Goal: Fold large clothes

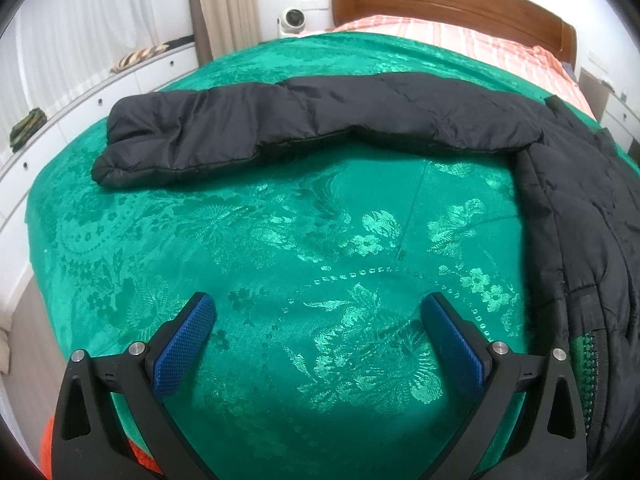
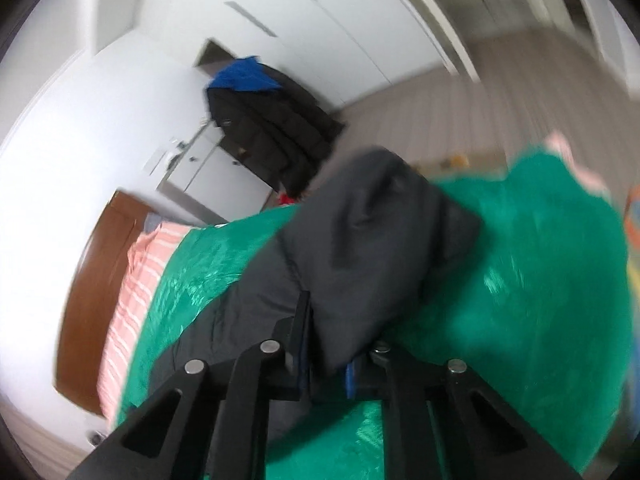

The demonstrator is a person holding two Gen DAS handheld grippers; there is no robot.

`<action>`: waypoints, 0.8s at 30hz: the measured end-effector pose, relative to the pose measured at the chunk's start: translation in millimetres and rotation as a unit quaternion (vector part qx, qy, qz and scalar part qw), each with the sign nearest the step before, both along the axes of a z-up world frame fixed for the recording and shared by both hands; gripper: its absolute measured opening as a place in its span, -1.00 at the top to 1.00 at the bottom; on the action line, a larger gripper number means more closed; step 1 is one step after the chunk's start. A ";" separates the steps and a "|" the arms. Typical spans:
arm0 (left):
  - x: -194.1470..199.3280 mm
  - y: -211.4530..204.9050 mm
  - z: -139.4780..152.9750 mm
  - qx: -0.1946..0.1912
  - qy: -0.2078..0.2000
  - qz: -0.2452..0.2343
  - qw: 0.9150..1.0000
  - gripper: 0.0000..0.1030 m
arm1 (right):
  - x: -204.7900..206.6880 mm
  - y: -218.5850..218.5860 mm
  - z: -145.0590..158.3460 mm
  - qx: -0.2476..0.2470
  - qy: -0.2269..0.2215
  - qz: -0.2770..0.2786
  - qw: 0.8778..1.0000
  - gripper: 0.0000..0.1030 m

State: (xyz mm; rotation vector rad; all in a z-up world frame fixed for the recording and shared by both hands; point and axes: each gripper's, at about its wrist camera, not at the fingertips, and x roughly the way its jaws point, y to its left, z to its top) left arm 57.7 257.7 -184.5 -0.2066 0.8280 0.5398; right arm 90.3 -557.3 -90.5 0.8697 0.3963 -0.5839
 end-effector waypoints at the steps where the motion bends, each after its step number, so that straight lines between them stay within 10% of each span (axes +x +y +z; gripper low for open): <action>1: 0.1 -0.4 0.1 0.000 0.000 0.000 1.000 -0.99 | 1.1 3.6 8.2 -0.011 -0.002 0.005 1.000 0.78; 8: 0.2 -1.6 -0.1 0.001 0.000 0.002 1.000 -0.99 | 36.9 80.8 112.2 -0.120 -0.056 0.121 0.984 0.78; 15: 0.0 -1.1 0.6 -0.003 -0.001 0.004 1.000 -0.99 | 96.8 255.1 211.5 -0.201 -0.110 0.294 0.928 0.78; 24: -3.5 6.5 2.1 -0.012 -0.002 -0.001 1.000 -0.99 | 178.6 491.8 142.0 -0.204 -0.029 0.463 0.862 0.71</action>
